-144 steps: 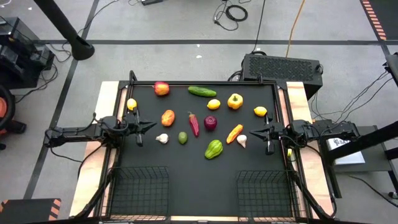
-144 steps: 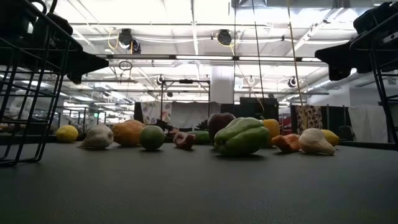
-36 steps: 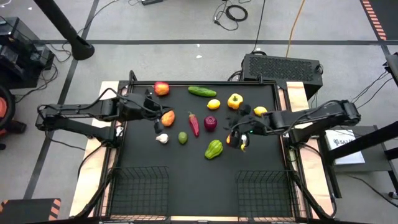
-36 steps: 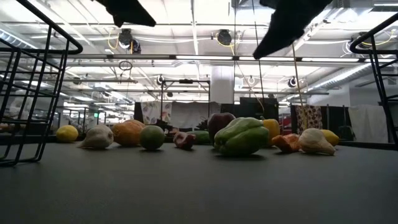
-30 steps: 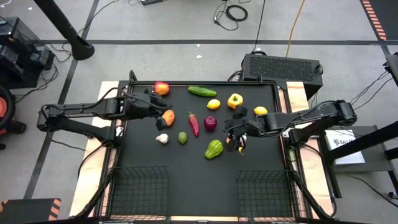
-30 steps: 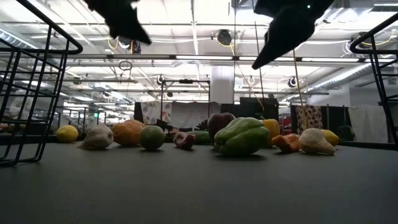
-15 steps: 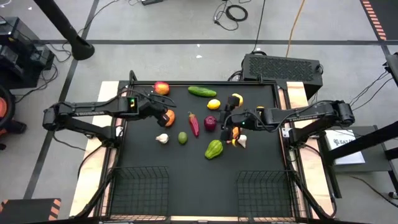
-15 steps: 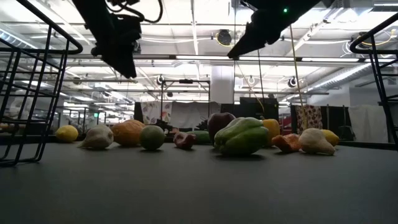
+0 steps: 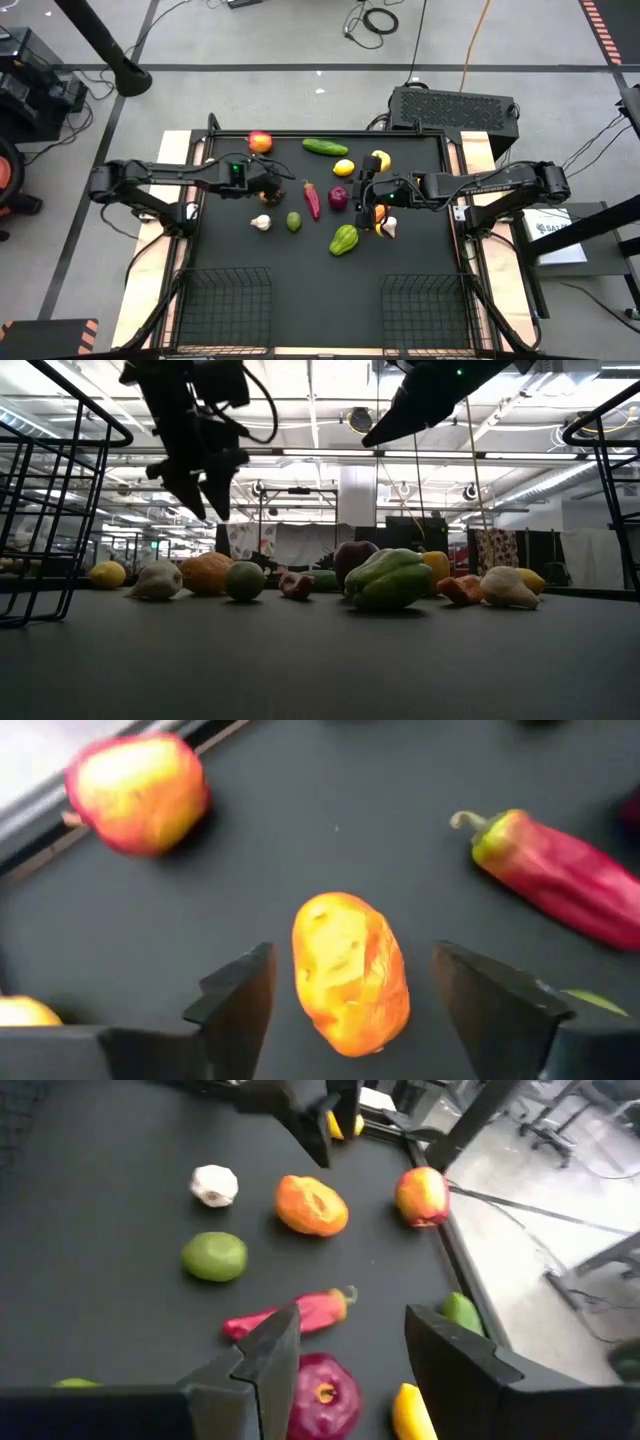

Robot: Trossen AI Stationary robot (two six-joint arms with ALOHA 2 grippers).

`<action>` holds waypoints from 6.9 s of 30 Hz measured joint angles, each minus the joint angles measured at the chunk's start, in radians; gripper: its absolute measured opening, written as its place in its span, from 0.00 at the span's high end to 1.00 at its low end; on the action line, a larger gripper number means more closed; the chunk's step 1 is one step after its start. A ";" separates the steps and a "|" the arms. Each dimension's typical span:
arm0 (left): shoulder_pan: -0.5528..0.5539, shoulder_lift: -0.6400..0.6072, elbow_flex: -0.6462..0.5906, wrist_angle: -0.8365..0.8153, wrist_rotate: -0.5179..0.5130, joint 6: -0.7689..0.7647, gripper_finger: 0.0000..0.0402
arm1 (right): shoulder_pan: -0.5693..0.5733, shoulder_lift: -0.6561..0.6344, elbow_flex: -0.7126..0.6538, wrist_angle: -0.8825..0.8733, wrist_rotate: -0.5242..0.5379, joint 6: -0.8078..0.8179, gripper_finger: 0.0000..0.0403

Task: Sort produce into baskets
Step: Put the yellow mango in the right wire basket

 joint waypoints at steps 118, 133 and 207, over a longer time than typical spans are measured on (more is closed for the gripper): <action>-0.133 -0.379 -0.079 0.545 0.687 0.569 0.25 | 0.182 0.076 0.001 0.355 -0.011 -0.439 0.48; -0.203 -0.186 -0.079 0.558 0.751 0.597 0.25 | 0.175 0.095 0.000 0.559 -0.259 -0.512 0.06; -0.202 -0.175 -0.079 0.624 0.683 0.576 0.02 | 0.169 0.403 0.209 0.470 -0.200 -0.561 0.33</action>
